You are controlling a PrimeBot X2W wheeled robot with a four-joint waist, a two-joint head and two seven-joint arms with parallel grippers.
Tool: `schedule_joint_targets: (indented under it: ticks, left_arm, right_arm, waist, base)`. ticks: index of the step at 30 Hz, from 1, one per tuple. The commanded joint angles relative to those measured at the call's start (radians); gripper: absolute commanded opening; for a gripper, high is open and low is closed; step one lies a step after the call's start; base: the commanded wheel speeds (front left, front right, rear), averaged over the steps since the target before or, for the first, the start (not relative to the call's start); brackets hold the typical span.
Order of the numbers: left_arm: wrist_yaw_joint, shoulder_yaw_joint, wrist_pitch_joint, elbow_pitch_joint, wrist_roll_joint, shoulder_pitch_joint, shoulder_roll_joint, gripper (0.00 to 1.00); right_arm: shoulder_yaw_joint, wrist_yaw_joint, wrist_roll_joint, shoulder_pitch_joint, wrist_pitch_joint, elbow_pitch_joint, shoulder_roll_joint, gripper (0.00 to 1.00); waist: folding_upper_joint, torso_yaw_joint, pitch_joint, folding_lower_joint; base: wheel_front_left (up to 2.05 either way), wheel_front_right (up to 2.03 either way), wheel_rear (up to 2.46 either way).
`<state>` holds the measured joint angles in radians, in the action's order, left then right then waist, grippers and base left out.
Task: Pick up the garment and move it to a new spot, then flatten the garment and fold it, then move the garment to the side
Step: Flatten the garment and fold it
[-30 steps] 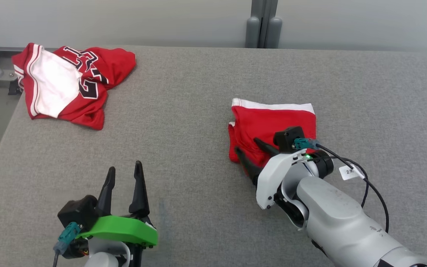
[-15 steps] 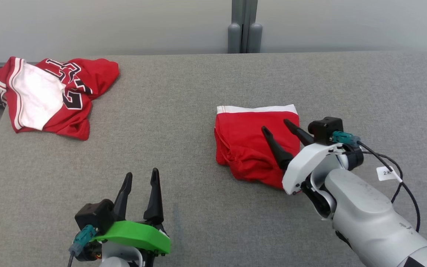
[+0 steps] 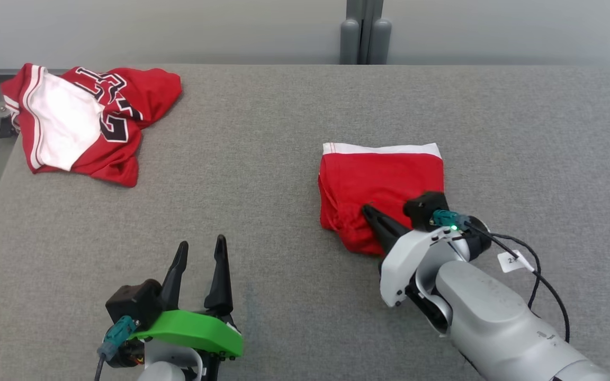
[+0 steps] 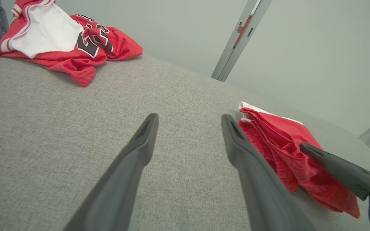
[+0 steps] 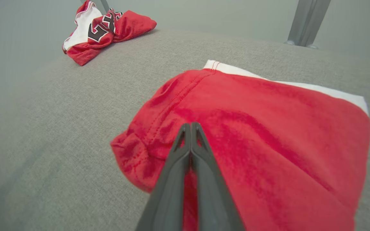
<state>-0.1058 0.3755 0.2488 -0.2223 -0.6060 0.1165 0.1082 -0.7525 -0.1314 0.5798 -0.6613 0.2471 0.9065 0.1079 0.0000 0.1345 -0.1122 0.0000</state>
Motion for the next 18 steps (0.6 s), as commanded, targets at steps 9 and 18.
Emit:
schedule_joint_targets:
  ticks: [9, 18]
  left_arm:
    - [0.000, -0.014, 0.008, -0.003, -0.003, 0.023, 0.003, 1.00]
    - [0.006, -0.026, 0.013, -0.004, 0.005, 0.032, 0.006, 1.00]
  right_arm:
    - [-0.140, 0.001, 0.056, -0.019, -0.026, 0.027, -0.044, 0.00]
    - [-0.144, 0.001, 0.072, -0.064, 0.016, -0.002, -0.042, 0.33]
  waist:
    - [0.0000, 0.034, -0.019, 0.0000]
    - [0.0000, -0.004, -0.007, 0.0000]
  base:
    - [0.00, 0.00, 0.00]
    - [0.00, 0.00, 0.00]
